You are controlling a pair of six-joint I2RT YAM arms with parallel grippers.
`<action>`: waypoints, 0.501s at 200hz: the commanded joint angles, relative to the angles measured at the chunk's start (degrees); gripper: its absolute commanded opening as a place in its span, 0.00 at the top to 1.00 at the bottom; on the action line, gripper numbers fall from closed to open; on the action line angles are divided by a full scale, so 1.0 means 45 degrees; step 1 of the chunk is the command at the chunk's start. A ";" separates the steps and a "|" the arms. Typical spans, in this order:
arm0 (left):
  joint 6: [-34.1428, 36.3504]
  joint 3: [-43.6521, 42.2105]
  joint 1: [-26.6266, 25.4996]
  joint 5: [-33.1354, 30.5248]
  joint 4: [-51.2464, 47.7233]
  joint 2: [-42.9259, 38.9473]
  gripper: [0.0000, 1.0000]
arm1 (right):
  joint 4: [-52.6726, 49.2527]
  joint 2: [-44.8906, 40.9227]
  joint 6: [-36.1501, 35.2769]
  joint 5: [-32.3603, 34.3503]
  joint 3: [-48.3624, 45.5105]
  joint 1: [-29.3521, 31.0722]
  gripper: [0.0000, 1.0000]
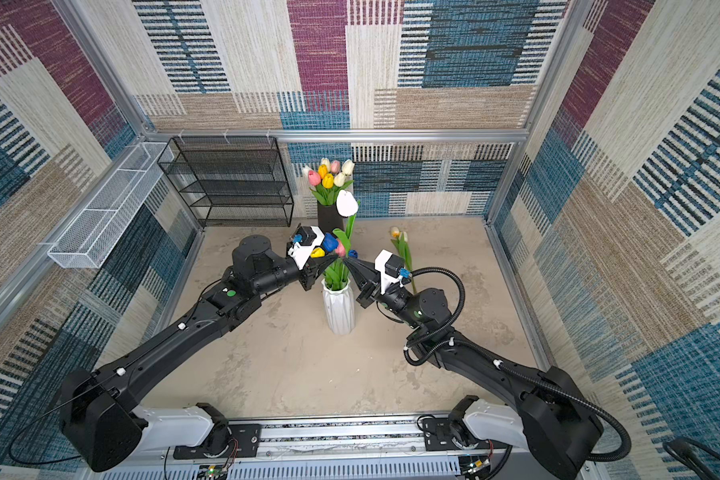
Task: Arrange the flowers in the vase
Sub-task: 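Lower the white tulip stem into the white vase with the right gripper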
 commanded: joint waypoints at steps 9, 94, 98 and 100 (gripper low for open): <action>-0.0077 -0.0059 0.0007 0.0272 0.0287 -0.0043 0.73 | -0.0829 -0.0652 -0.0360 0.0313 0.0527 0.0009 1.00; 0.0011 -0.0128 0.0007 0.0206 0.0365 -0.0123 0.73 | -0.0465 -0.0938 0.0780 -0.0155 0.1242 0.0009 1.00; 0.0012 -0.0137 0.0017 0.0201 0.0377 -0.0123 0.73 | -0.0289 -0.0826 0.0881 -0.0287 0.1241 0.0009 1.00; 0.0012 -0.0152 0.0009 0.0203 0.0389 -0.0123 0.73 | -0.0210 -0.0750 0.0945 -0.0359 0.1241 0.0009 1.00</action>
